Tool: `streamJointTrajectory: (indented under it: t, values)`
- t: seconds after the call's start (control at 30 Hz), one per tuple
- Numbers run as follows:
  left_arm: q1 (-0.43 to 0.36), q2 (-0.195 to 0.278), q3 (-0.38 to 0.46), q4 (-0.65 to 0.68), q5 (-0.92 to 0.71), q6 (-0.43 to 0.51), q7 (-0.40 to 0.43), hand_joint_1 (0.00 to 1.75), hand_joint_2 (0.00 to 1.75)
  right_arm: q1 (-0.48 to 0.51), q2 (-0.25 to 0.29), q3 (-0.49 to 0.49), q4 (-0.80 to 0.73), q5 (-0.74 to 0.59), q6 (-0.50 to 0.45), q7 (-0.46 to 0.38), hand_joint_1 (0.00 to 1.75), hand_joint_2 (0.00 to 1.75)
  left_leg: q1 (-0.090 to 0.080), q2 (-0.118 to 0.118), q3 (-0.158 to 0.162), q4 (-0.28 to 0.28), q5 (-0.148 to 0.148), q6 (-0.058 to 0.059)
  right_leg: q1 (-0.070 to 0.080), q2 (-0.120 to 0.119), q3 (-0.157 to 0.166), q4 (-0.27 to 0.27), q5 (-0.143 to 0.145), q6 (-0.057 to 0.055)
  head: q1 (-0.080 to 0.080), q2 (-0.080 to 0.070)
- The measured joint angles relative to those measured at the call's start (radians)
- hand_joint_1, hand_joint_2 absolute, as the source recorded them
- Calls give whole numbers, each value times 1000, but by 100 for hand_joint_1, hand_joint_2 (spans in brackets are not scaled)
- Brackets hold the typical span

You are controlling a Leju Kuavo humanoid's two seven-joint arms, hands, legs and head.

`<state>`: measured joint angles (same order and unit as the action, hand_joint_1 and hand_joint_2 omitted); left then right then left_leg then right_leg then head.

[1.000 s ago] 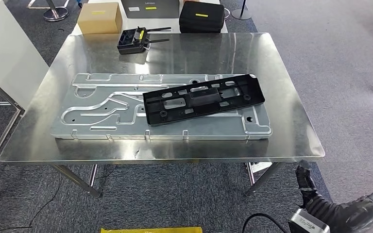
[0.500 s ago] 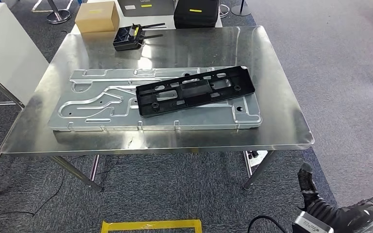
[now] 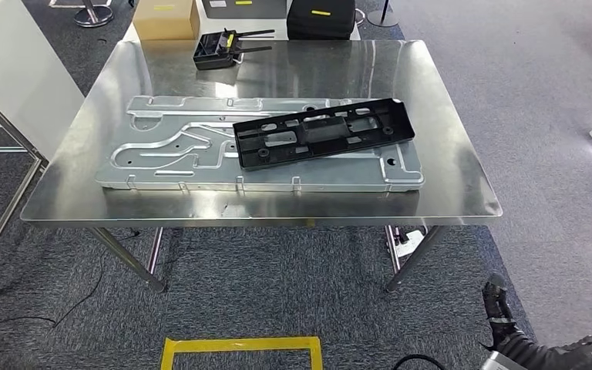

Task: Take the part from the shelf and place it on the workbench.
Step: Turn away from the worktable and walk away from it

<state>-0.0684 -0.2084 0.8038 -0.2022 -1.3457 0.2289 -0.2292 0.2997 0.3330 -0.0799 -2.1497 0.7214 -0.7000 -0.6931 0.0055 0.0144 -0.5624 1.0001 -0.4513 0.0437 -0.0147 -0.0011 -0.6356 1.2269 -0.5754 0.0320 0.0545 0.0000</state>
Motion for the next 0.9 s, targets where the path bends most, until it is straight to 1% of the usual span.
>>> streamJointTrajectory:
  t: [0.03,0.07,0.1,0.13,0.17,0.2,0.23,0.27,0.3,0.37,0.4,0.43,0.47,0.5,0.53,0.57,0.6,0.63,0.67,0.73,0.77,0.8,0.83,0.87,0.9]
  values:
    - [0,-1,0,0,0,0,1,0,0,2,0,-1,-4,-2,0,0,0,175,0,0,-7,6,2,-2,0,0,49,-73,22,-3,0,0]
    - [-1,-3,0,0,-1,0,1,0,0,4,0,-1,-7,-3,0,0,0,175,-2,-1,-13,13,3,-6,2,0,89,-139,39,-8,0,0]
    - [-1,-3,-1,0,-2,0,2,0,0,6,0,-2,-10,-4,0,0,0,175,-4,-1,-18,19,5,-10,4,1,114,-183,48,-14,0,0]
    - [-1,-4,-1,0,-2,0,3,0,0,10,0,-3,-13,-4,0,0,0,175,-5,-1,-22,23,7,-15,7,1,123,-204,49,-20,-1,0]
    - [-1,-5,-1,0,-3,0,3,0,0,14,0,-3,-15,-5,0,0,0,175,-6,-1,-25,25,10,-22,10,2,120,-205,52,-26,-1,0]
    - [-1,-5,-2,0,-4,0,3,0,0,18,0,-4,-16,-5,0,0,0,175,-4,-2,-26,24,14,-28,9,1,117,-207,58,-33,-1,0]
    - [-1,-6,-2,0,-5,0,3,0,0,20,0,-4,-17,-5,0,0,0,175,-3,-3,-30,29,9,-33,8,1,114,-209,64,-40,-1,0]
    - [0,-6,-2,0,-6,0,3,0,0,22,1,-4,-18,-5,0,0,0,175,-1,-4,-38,46,-8,-39,7,0,110,-211,71,-48,-1,0]
    - [0,-7,-2,0,-8,0,3,0,0,23,1,-4,-18,-6,0,0,0,175,1,-5,-52,80,-39,-44,5,-2,104,-214,79,-55,-2,0]
    - [0,-7,-2,0,-9,0,2,0,0,25,2,-4,-19,-7,0,0,0,175,4,-6,-93,197,-122,-53,5,-3,86,-212,92,-62,-3,0]
    - [0,-7,-2,0,-10,0,1,0,0,27,2,-5,-19,-8,0,0,0,175,5,-6,-109,253,-152,-56,5,-3,75,-210,98,-62,-3,0]
    - [0,-7,-3,0,-10,0,-1,0,0,28,2,-5,-19,-10,0,0,0,175,6,-6,-111,283,-164,-58,5,-3,65,-208,104,-62,-3,0]
    - [0,-7,-3,0,-11,0,-2,0,0,29,2,-6,-19,-11,0,0,0,175,6,-6,-96,275,-157,-59,5,-3,55,-205,109,-60,-3,0]
    - [0,-7,-3,0,-11,0,-3,0,0,30,2,-6,-19,-12,0,0,0,175,7,-6,-60,230,-135,-57,5,-3,47,-202,113,-58,-3,0]
    - [-1,-7,-3,0,-11,0,-4,0,0,30,2,-7,-19,-13,0,0,0,175,7,-6,-12,158,-110,-54,5,-3,42,-199,117,-55,-3,0]
    - [-3,-7,-3,0,-11,0,-4,0,0,31,2,-7,-19,-14,0,0,0,175,5,-6,31,89,-92,-50,7,-3,37,-196,121,-51,-3,0]
    - [-4,-7,-4,0,-10,0,-5,0,0,31,2,-7,-19,-14,0,0,0,175,2,-6,59,38,-79,-43,8,-3,34,-195,126,-46,-3,0]
    - [-5,-7,-4,0,-10,0,-6,0,0,30,2,-7,-19,-14,0,0,0,175,-1,-7,72,10,-75,-37,9,-3,32,-194,130,-40,-3,0]
    - [-5,-7,-4,0,-10,1,-6,0,0,31,2,-8,-19,-14,0,0,0,175,-4,-7,70,5,-73,-31,9,-3,30,-195,135,-34,-3,0]
    - [-4,-8,-4,0,-10,1,-7,0,0,31,2,-8,-19,-15,0,0,0,175,-2,-5,63,0,-58,-16,8,-3,28,-195,142,-21,-3,0]
    - [-4,-8,-4,0,-10,1,-7,0,0,32,2,-8,-19,-15,0,0,0,175,-1,-4,59,-4,-49,-7,6,-2,22,-185,131,-16,-2,0]
    - [-6,-9,-4,0,-10,1,-7,0,0,32,2,-9,-19,-15,0,0,0,175,2,-2,53,-7,-39,1,5,-1,10,-158,105,-12,-2,0]
    - [-7,-9,-4,0,-10,1,-7,0,0,33,2,-10,-19,-15,0,0,0,175,2,0,45,-8,-30,7,3,0,-9,-110,65,-10,-1,0]
    - [-7,-10,-4,0,-10,1,-7,0,0,33,2,-11,-19,-16,0,0,0,175,1,0,35,-7,-24,11,2,0,-31,-48,20,-7,-1,0]
    - [-6,-10,-4,0,-10,0,-7,0,0,33,2,-11,-19,-16,0,0,0,175,0,0,24,-4,-17,12,2,0,-51,16,-17,-4,-1,0]
